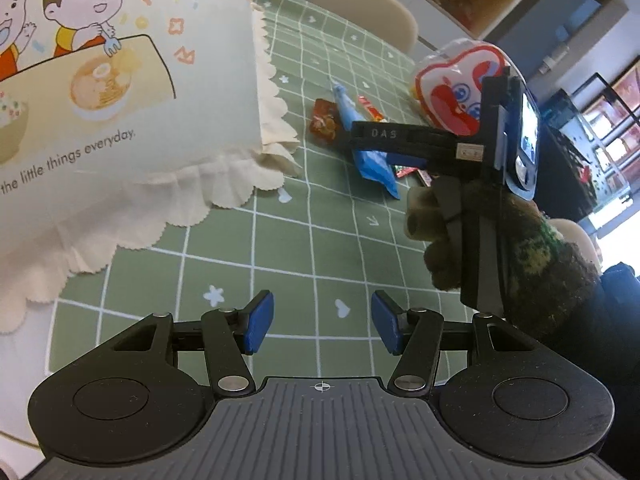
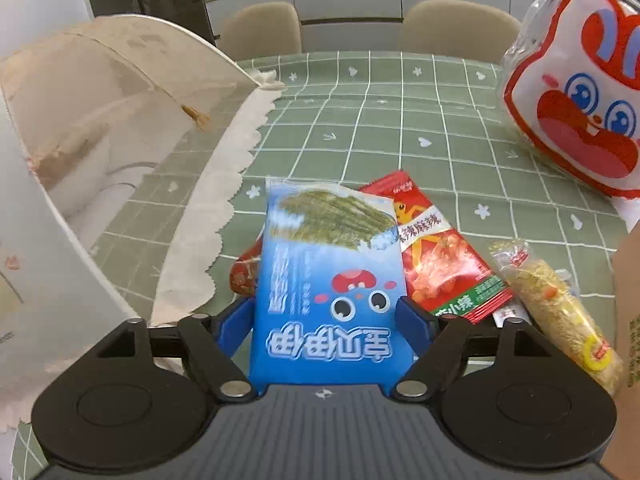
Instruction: Organize snacks
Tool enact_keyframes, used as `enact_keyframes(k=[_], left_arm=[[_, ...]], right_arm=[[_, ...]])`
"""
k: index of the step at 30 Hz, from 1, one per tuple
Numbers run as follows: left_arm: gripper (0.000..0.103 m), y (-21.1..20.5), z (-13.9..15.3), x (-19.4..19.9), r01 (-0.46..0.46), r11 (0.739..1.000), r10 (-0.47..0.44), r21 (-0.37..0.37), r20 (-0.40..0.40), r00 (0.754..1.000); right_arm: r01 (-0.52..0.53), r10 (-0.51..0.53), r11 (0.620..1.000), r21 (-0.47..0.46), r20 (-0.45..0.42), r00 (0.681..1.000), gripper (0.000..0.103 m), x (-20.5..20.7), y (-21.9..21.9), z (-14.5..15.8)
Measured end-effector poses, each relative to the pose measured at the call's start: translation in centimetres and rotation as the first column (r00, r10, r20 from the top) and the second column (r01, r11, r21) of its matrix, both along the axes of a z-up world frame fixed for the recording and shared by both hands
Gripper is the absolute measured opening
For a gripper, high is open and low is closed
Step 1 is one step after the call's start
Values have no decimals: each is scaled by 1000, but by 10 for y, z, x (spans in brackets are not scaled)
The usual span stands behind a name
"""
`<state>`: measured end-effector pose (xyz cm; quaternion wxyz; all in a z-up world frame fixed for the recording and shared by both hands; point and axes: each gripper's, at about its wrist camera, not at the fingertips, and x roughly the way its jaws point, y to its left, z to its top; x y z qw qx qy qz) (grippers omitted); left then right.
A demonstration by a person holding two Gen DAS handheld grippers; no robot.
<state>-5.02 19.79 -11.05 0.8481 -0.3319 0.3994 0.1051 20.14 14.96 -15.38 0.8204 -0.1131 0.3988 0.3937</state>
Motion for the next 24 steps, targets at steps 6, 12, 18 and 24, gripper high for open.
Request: enact_keyframes(k=[6, 12, 18, 24], left_arm=[[59, 3, -4, 5, 41, 999, -40, -24, 11, 999], [59, -11, -11, 22, 96, 992, -93, -79, 42, 995], [59, -25, -15, 54, 131, 980, -121, -149, 79, 990], [59, -55, 3, 88, 263, 963, -256, -53, 115, 960]], right_arm=[[-8, 8, 1000, 7, -19, 1000, 43, -14, -24, 13], [-31, 31, 999, -6, -12, 999, 16, -60, -92, 33], [15, -19, 998, -54, -70, 997, 5, -87, -159, 23], [118, -124, 989, -86, -61, 990, 5, -97, -214, 19]])
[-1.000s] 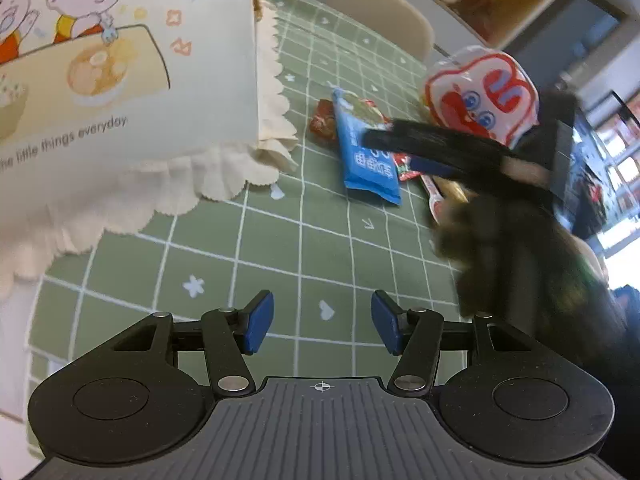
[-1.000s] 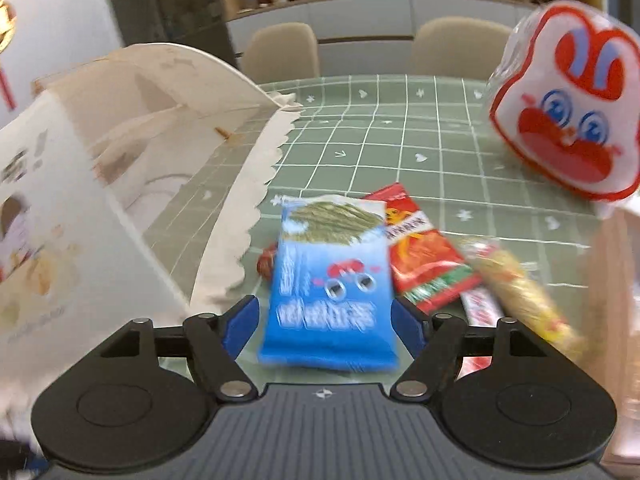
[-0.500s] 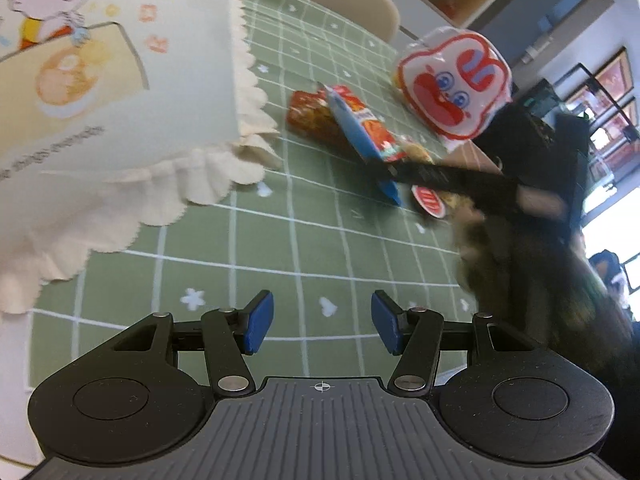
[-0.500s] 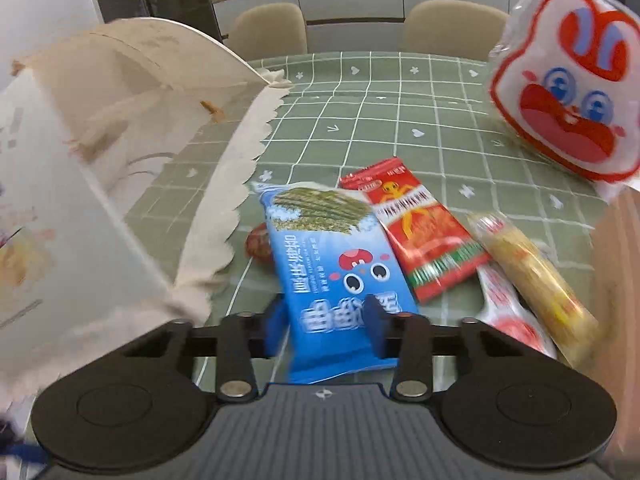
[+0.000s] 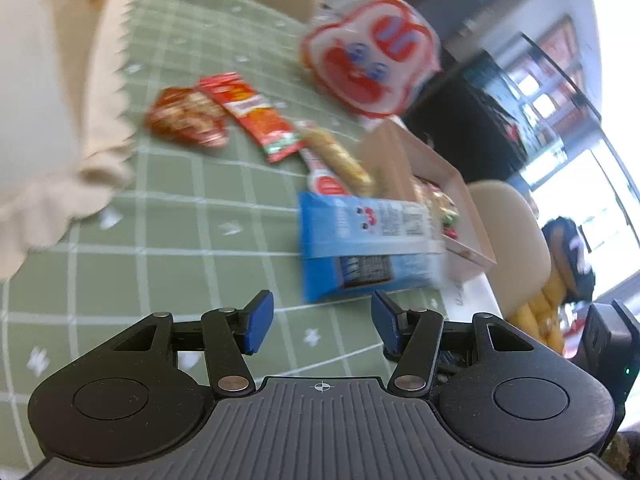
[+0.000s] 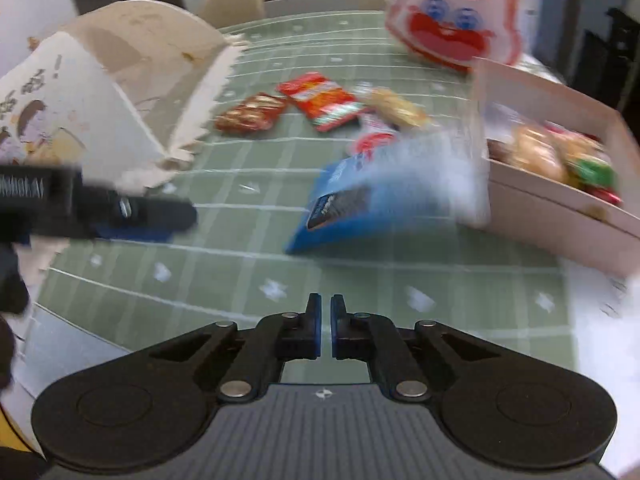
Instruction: Organize snacks
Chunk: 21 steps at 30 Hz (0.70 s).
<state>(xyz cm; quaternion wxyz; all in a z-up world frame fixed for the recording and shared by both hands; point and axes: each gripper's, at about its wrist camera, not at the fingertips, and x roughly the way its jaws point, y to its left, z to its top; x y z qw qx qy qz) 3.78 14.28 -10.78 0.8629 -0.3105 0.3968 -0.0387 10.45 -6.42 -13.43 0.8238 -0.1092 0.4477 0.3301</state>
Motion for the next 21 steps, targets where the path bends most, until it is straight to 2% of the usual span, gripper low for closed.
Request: enact_keyframes(k=[2, 4, 6, 8, 10, 12, 14, 17, 21], left_arm=[[59, -10, 3, 14, 51, 999, -51, 17, 1, 999], [59, -17, 5, 28, 75, 996, -75, 47, 6, 997], [59, -17, 9, 45, 58, 995, -60, 82, 25, 998], [59, -12, 14, 68, 42, 991, -50, 125, 64, 997], [59, -9, 15, 94, 69, 985, -81, 158, 70, 994], [59, -7, 3, 126, 132, 978, -136, 165, 13, 991], [58, -4, -19, 146, 170, 977, -164, 128, -54, 985], [56, 0, -44, 145, 207, 977, -198, 58, -135, 971], [54, -7, -45, 118, 251, 967, -243, 44, -137, 960]], right_arm=[[15, -15, 1000, -6, 7, 1000, 10, -1, -18, 1], [38, -38, 999, -17, 21, 999, 25, 0, -34, 3], [76, -76, 997, 5, 28, 997, 51, 4, -50, 6], [100, -101, 995, 21, 19, 995, 53, 9, -61, 8], [101, -102, 994, 33, 12, 995, 53, 12, -66, 9], [81, -81, 996, 39, 9, 997, 54, 11, -66, 9], [57, -58, 998, 37, 10, 998, 56, 8, -65, 7], [41, -41, 999, 26, 2, 999, 57, 6, -67, 0], [42, -41, 999, 18, -38, 998, 57, 11, -75, -12]])
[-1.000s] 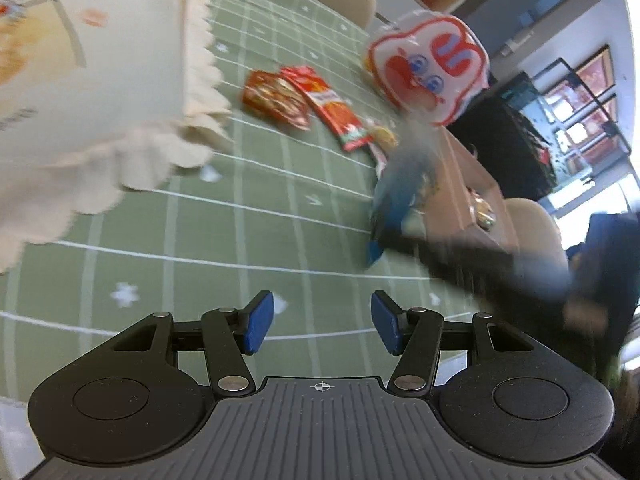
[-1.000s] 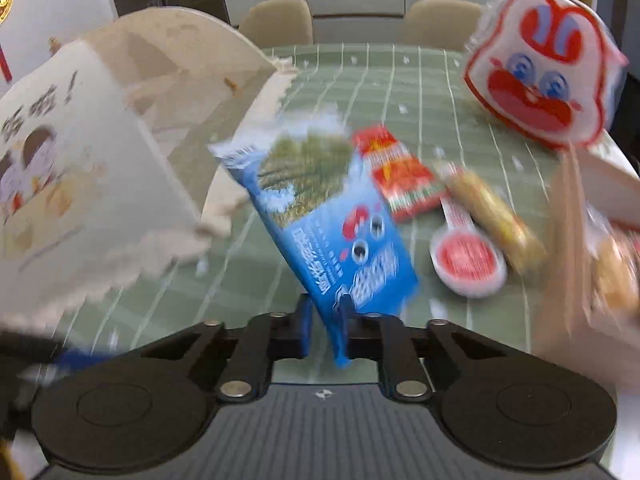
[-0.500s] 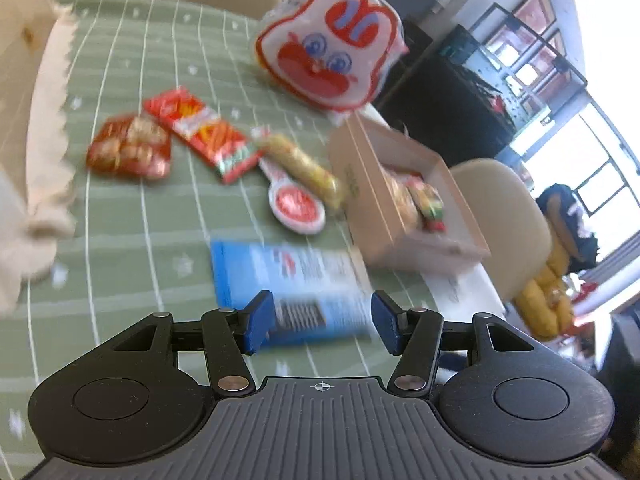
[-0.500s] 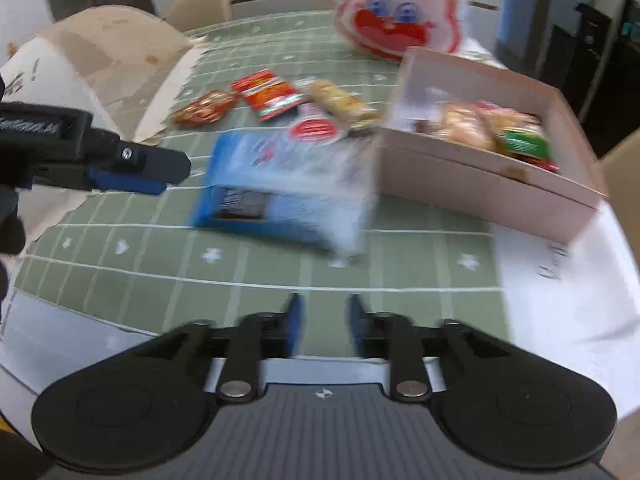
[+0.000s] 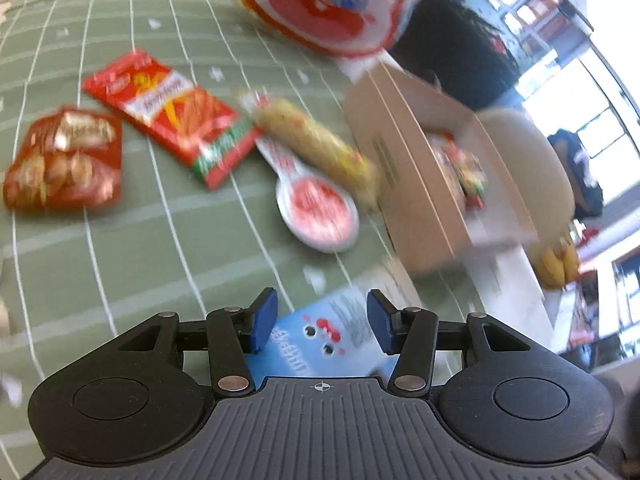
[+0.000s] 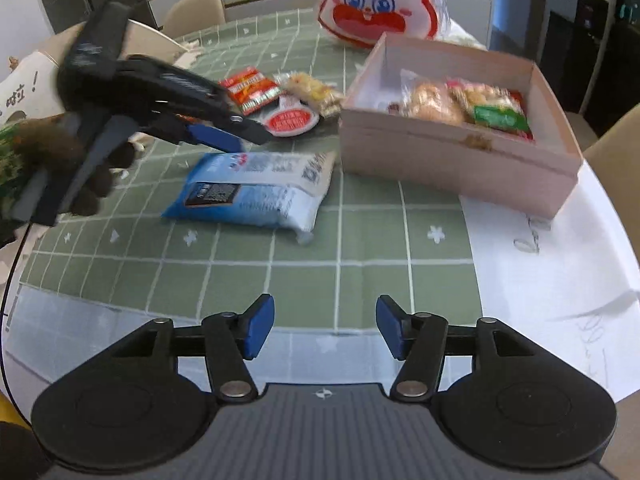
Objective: Organize snacks
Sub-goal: 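Grasp the blue snack packet with the left tool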
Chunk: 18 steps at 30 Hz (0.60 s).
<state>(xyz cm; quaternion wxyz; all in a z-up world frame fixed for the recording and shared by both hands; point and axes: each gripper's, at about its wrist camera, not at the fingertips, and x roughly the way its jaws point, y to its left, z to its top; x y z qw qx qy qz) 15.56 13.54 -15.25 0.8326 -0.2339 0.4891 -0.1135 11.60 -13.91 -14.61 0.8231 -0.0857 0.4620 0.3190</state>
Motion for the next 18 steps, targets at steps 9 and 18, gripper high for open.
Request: enact_keyframes(k=[9, 18], left_arm=[[54, -64, 36, -71, 85, 949, -102, 304, 41, 994], [60, -150, 20, -59, 263, 797, -292, 544, -35, 956]], right_arm=[[-16, 16, 999, -38, 11, 1000, 60, 9, -6, -12], [111, -107, 992, -51, 80, 991, 61, 14, -48, -19]])
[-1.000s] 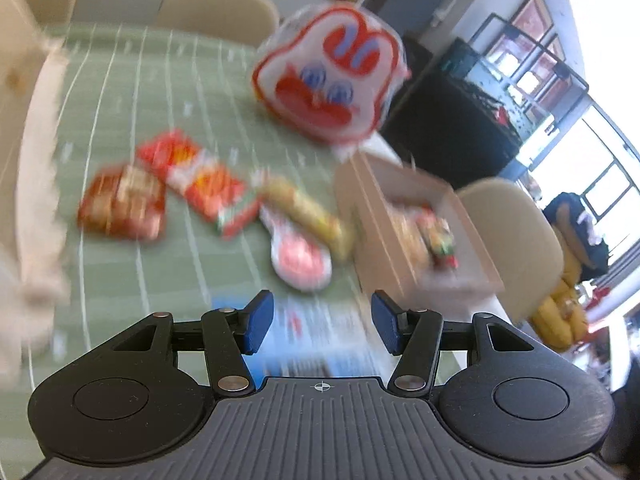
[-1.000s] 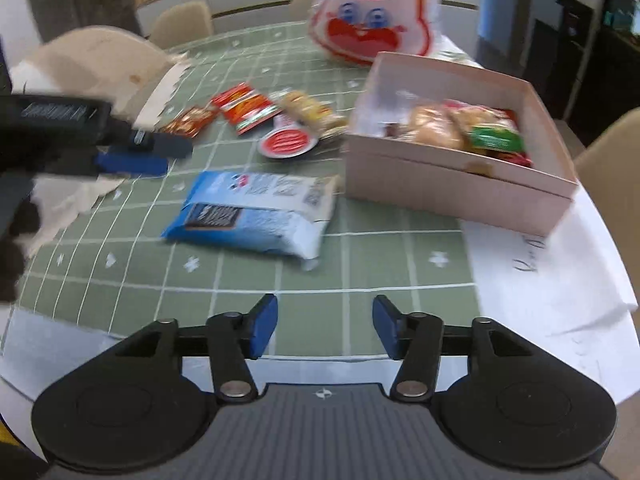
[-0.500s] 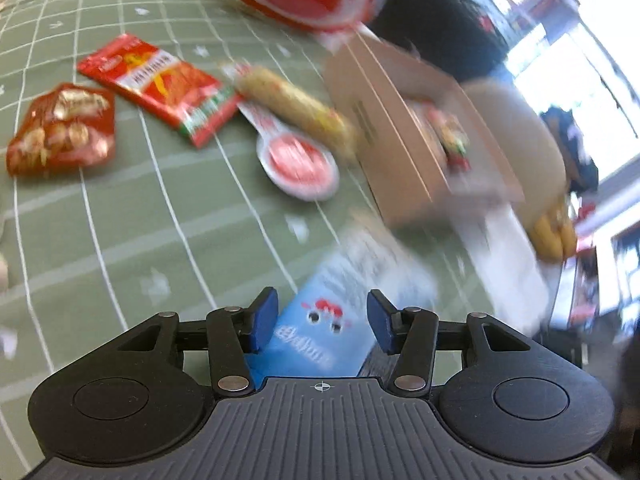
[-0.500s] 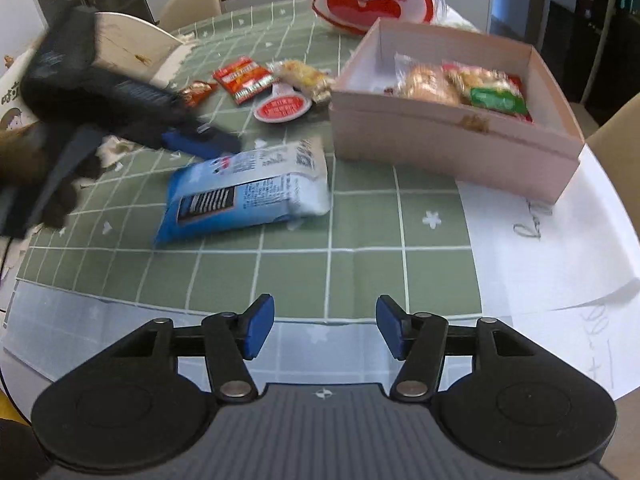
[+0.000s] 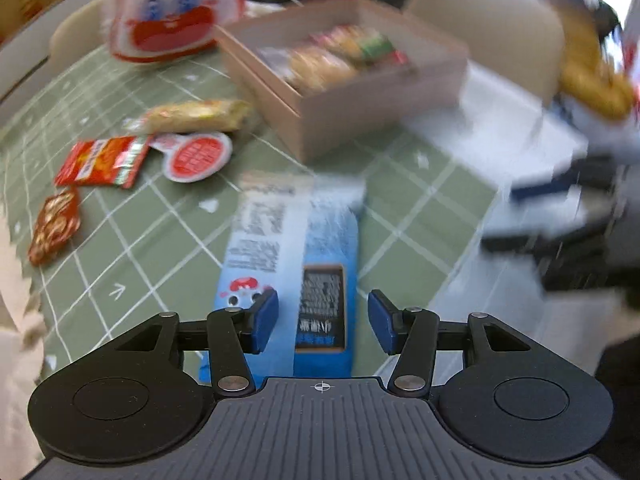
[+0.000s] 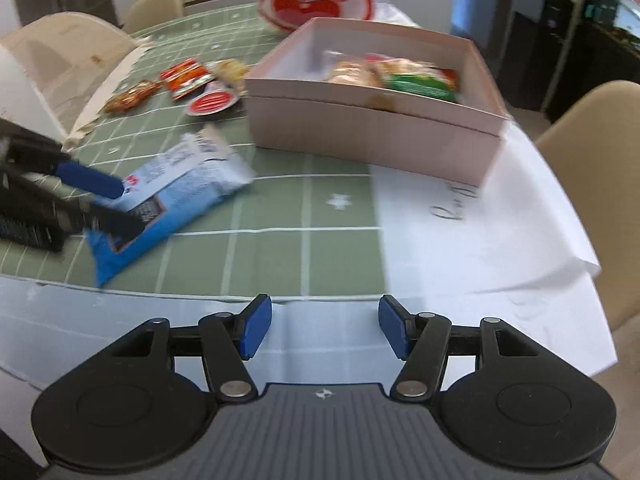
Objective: Organize snacks
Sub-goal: 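Grasp the blue snack packet with the left tool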
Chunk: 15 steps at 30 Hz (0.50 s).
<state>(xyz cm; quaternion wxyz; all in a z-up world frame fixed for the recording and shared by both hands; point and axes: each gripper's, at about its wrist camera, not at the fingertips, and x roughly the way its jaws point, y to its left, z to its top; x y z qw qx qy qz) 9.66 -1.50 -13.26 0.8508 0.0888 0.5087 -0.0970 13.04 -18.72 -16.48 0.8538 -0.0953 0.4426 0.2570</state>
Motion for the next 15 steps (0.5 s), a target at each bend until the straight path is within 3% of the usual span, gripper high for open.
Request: enact_keyframes(k=[1, 2, 5, 7, 9, 12, 15], left_arm=[[64, -5, -2, 0, 26, 999, -26, 23, 2, 1000], [75, -8, -4, 0, 51, 998, -51, 22, -8, 999], [91, -8, -6, 1, 90, 995, -92, -39, -36, 995], [89, -3, 0, 2, 79, 994, -81, -72, -23, 996], [81, 5, 9, -1, 50, 994, -48, -98, 21, 999], [80, 11, 6, 6, 16, 999, -14, -51, 32, 999], [83, 19, -4, 17, -6, 997, 7, -74, 6, 1000]], right_arm=[[7, -7, 1000, 9, 2, 1000, 61, 0, -3, -1], [11, -12, 1000, 17, 5, 1000, 62, 0, -4, -1], [6, -6, 1000, 24, 31, 1000, 68, -4, -5, -4], [-9, 8, 1000, 11, 52, 999, 73, -8, -3, -6], [-17, 17, 1000, 1, 65, 998, 79, -11, 0, -8], [-21, 20, 1000, 6, 71, 997, 83, -12, 2, -9], [-23, 22, 1000, 7, 74, 997, 84, -14, 2, -9]])
